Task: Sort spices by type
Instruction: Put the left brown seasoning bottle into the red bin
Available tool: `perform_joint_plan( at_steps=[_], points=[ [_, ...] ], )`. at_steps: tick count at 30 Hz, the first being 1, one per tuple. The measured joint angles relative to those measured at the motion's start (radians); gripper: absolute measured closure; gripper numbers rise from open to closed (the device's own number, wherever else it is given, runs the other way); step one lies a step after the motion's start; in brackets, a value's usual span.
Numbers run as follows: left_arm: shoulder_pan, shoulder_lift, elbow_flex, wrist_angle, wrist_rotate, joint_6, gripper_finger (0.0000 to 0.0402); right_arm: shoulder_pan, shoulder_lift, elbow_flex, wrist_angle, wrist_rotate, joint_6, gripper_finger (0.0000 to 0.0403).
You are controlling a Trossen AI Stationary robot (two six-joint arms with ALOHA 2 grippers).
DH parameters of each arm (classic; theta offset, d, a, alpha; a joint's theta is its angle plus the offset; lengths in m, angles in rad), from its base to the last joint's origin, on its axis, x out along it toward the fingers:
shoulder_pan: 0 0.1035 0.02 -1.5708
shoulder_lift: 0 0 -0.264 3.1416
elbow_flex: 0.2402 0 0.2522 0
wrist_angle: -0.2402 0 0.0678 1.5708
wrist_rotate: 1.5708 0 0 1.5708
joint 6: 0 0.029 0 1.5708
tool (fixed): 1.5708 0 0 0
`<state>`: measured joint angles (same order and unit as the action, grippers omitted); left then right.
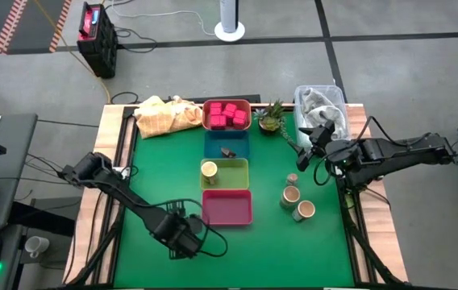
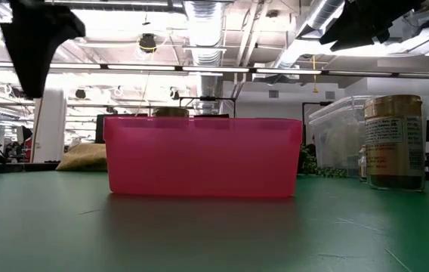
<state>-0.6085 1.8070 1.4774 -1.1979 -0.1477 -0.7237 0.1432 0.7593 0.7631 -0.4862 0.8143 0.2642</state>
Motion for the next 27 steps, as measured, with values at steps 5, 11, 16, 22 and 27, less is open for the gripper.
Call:
perform_joint_plan(
  at_steps=[5,11,16,22,27],
  points=[
    [-0.037,-0.048,-0.109,0.098,0.009,-0.085,0.0119,0.0,0.0,0.0,0.0,-0.001,0.0,0.0088],
    [-0.066,-0.087,-0.202,0.141,0.008,-0.162,0.0119,0.0,0.0,0.0,0.0,-0.001,-0.003,0.0088],
    [-0.073,-0.101,-0.262,0.227,0.004,-0.183,0.0119,0.0,0.0,0.0,0.0,-0.002,-0.003,0.0088],
    [-0.085,-0.101,-0.335,0.307,0.027,-0.207,0.0119,0.0,0.0,0.0,0.0,-0.002,-0.003,0.0088],
    [-0.095,-0.101,-0.368,0.324,0.059,-0.217,0.0122,0.0,0.0,0.0,0.0,-0.002,-0.003,0.0088]
  ],
)
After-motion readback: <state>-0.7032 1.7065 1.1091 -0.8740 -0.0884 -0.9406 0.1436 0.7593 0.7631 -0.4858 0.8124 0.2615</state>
